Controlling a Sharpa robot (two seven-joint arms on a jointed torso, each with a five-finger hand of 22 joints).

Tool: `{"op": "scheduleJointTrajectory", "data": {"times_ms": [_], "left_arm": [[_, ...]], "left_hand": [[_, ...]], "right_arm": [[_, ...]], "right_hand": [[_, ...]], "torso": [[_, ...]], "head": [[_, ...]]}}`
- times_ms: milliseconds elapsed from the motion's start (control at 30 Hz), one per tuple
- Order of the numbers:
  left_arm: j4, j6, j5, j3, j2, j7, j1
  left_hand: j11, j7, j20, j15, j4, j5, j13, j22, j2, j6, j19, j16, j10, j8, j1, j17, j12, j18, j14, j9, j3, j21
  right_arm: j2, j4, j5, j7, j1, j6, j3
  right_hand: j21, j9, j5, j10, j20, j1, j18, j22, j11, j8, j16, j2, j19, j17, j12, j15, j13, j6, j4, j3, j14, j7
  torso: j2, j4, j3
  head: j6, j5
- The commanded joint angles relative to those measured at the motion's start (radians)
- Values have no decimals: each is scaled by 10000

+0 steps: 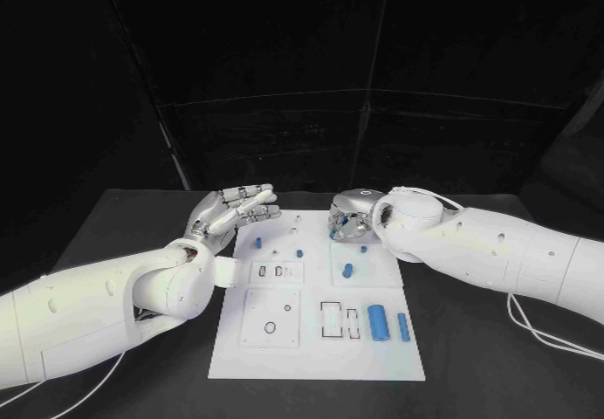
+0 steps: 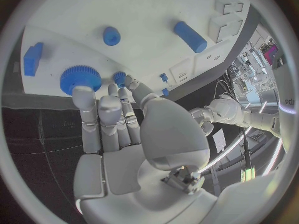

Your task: Assemble the parts on the task board

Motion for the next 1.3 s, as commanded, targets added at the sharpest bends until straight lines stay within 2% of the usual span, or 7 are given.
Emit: {"op": "scheduleJointTrajectory", "data": {"times_ms": [33,633,767,1000,1067,1200,1300], "left_arm": [[-1,151,-81,8,15,11,14],[-14,211,-131,9,-14,-95,20],[-16,227,-132,9,-14,-126,21],[-27,165,-132,9,11,-183,21],[-24,164,-132,9,22,-197,21],[-14,161,-132,9,23,-216,21],[-11,157,-132,9,10,-219,21]], "left_hand": [[59,339,6,28,-45,-37,-11,-16,51,-69,89,-31,-8,-39,-87,-15,-47,122,61,-17,8,-48],[105,400,16,49,-67,-37,-12,-54,61,-257,134,-73,-91,-109,-138,-26,-138,115,70,-30,-1,-96],[115,413,18,54,-72,-36,-13,-62,64,-302,140,-81,-114,-121,-146,-28,-157,114,71,-33,-2,-106],[134,433,26,71,-85,-35,-12,-83,78,-377,138,-108,-155,-138,-160,-36,-193,107,55,-37,1,-139],[134,433,26,71,-85,-35,-12,-84,78,-377,137,-108,-155,-138,-160,-36,-193,107,55,-37,1,-139],[138,437,30,77,-89,-36,-11,-92,85,-380,130,-120,-163,-138,-163,-40,-201,103,42,-36,4,-152],[140,438,31,79,-92,-35,-10,-95,91,-369,128,-124,-165,-136,-161,-41,-204,103,38,-35,8,-158]], "right_arm": [[57,-55,-82,82,24,217,7],[289,-392,-82,83,15,525,0],[314,-425,-93,79,14,526,-1],[362,-479,-98,94,12,568,-3],[365,-466,-98,89,12,473,-4],[324,-391,-99,141,9,-135,-5],[250,-271,-65,186,7,-614,-5]], "right_hand": [[103,20,-39,116,-5,-68,-73,100,-1,53,107,97,71,94,60,52,-10,105,17,125,162,-11],[302,21,-62,232,-26,-65,-93,306,-41,66,335,63,68,263,82,23,-16,261,37,415,132,-44],[471,11,-292,261,-29,225,-122,509,4,44,458,140,104,347,67,37,-22,291,-133,860,104,38],[654,15,-569,351,3,298,-144,708,17,44,602,86,109,437,83,66,-12,355,-202,1270,75,72],[706,28,-602,437,1,311,-151,776,-8,78,645,96,126,471,124,54,4,430,-194,1351,75,49],[852,50,-639,604,-25,308,-180,983,-62,141,718,91,219,505,204,12,34,579,-147,1493,76,-2],[912,54,-630,645,-34,303,-197,1080,-78,154,740,71,274,513,223,4,42,611,-136,1523,79,-9]], "torso": [[10,3,1],[16,0,-4],[15,-4,2],[4,-11,-6],[4,-15,-5],[7,-9,-9],[10,10,-9]], "head": [[-34,0],[-176,7],[-183,1],[-173,-28],[-181,-33],[-182,-49],[-126,-54]]}}
